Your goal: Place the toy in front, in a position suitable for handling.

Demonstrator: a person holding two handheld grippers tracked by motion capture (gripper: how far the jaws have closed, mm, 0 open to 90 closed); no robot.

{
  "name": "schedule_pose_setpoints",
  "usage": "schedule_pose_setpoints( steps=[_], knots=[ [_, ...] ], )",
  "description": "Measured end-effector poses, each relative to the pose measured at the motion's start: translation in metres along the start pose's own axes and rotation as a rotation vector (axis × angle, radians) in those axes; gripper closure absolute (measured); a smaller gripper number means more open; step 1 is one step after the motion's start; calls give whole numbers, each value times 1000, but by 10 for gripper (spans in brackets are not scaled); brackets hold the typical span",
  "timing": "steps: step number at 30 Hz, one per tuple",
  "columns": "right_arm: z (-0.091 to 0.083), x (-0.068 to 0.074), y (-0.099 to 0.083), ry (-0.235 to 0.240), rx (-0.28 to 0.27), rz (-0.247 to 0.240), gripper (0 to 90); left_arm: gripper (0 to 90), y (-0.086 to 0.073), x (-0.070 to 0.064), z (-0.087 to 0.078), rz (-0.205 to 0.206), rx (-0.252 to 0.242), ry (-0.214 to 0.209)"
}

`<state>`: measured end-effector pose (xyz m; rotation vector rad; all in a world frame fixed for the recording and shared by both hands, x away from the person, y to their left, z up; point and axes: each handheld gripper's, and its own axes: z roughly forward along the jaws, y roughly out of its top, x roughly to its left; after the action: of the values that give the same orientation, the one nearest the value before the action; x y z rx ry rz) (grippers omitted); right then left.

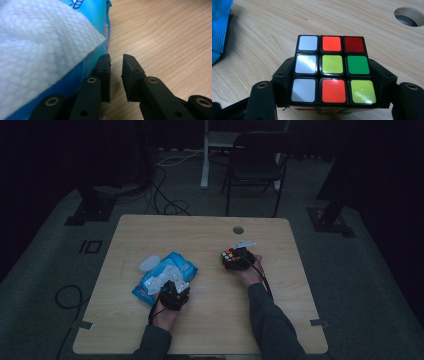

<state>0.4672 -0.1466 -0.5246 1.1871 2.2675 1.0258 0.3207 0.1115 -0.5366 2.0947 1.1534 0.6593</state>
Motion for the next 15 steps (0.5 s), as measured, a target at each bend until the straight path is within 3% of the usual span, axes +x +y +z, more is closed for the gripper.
schedule_pose_setpoints(
  steps=[5, 8, 15],
  knots=[
    [-4, 2, -2, 15, -7, -11, 338, 729, -1, -2, -6, 13, -3, -61],
    [-11, 5, -5, 35, -22, -26, 338, 699, -3, -6, -9, 52, -6, -95],
    [-33, 21, -15, 71, -19, -92, 338, 651, -4, -7, -14, 66, -20, -131]
  ],
)
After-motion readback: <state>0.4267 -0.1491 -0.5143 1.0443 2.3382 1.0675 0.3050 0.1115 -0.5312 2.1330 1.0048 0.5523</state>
